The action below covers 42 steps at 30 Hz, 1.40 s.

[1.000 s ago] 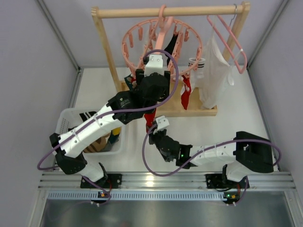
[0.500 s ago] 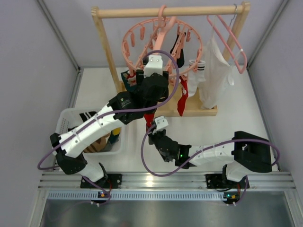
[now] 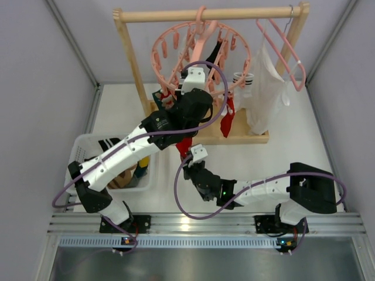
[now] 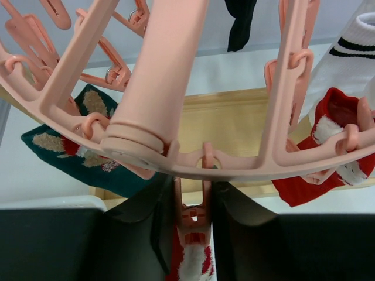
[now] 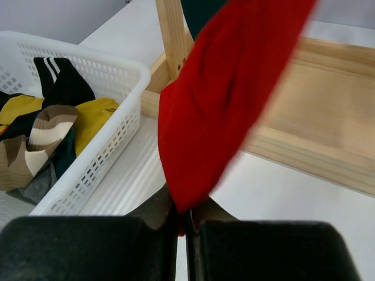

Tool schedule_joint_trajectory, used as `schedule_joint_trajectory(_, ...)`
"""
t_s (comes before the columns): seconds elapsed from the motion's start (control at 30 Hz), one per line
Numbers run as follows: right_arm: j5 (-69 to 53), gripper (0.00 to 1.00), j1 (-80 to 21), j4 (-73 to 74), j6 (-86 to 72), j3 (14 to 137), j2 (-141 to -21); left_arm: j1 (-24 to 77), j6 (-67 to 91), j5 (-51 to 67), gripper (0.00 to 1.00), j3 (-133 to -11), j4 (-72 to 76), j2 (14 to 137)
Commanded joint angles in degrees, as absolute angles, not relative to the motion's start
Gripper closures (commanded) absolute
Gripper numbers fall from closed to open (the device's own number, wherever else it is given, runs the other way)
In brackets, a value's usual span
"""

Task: Remove the socks clipped to the hanger

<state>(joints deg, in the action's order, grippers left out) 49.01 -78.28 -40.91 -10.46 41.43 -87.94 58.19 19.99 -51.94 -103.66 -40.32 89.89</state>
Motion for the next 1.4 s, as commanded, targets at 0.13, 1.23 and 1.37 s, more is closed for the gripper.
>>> schedule_joint_trajectory(0.13,49.04,1.00,-79.89,-42.45,-10.81,42.10,-87.54,57.75,19.42,-51.95,0.83,-105.91,-39.11,89.56)
schedule_joint_trajectory(1.23,6.61,1.00,-75.85,-4.58,-2.03,57.73,-72.74,56.69,22.24,-67.84,0.02,-77.61,-49.92,43.52)
schedule_joint_trajectory(1.37,2.38,1.00,-75.85,-2.29,2.08,67.73,-80.49,56.78,24.33,-72.76,0.02,-74.89,-49.66,37.89)
